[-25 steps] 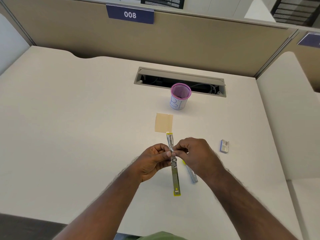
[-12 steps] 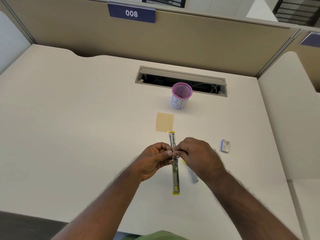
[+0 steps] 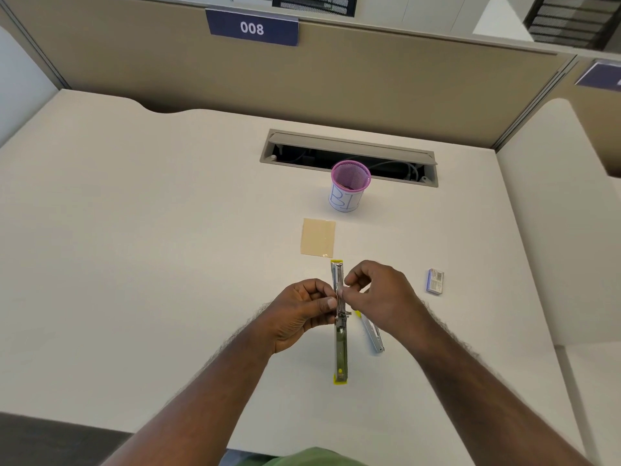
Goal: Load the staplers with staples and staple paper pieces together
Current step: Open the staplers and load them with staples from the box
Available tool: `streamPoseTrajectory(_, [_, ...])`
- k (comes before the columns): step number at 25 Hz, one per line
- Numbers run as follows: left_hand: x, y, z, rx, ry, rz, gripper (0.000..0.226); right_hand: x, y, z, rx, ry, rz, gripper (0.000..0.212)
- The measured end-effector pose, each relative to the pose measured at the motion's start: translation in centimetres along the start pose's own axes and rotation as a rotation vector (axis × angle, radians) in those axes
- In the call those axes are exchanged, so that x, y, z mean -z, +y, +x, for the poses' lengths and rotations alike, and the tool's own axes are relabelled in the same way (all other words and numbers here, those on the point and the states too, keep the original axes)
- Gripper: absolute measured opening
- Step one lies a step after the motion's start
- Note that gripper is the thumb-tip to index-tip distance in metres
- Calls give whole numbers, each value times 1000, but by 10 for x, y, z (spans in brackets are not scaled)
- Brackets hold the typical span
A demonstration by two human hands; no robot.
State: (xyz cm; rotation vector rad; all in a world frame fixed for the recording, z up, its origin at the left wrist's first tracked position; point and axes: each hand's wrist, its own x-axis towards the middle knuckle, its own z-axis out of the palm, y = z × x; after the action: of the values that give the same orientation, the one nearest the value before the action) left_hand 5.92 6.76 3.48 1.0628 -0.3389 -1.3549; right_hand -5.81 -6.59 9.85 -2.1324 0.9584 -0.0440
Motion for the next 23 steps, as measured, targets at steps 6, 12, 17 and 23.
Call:
streamPoseTrajectory(6, [-6, 3, -5, -6, -6, -32, 11, 2, 0, -3, -10, -18, 88, 9])
streamPoseTrajectory(12, [-13, 3, -11, -3, -46, -16, 14, -4, -2, -6, -116, 13, 206, 14])
streamPoseTrajectory(17, [-16, 4, -16, 19, -47, -48, 12, -12, -6, -15, -147, 119, 85, 14])
streamPoseTrajectory(23, [-15, 3, -23, 19, 4, -118, 14, -1, 1, -29, 32, -9, 419, 12])
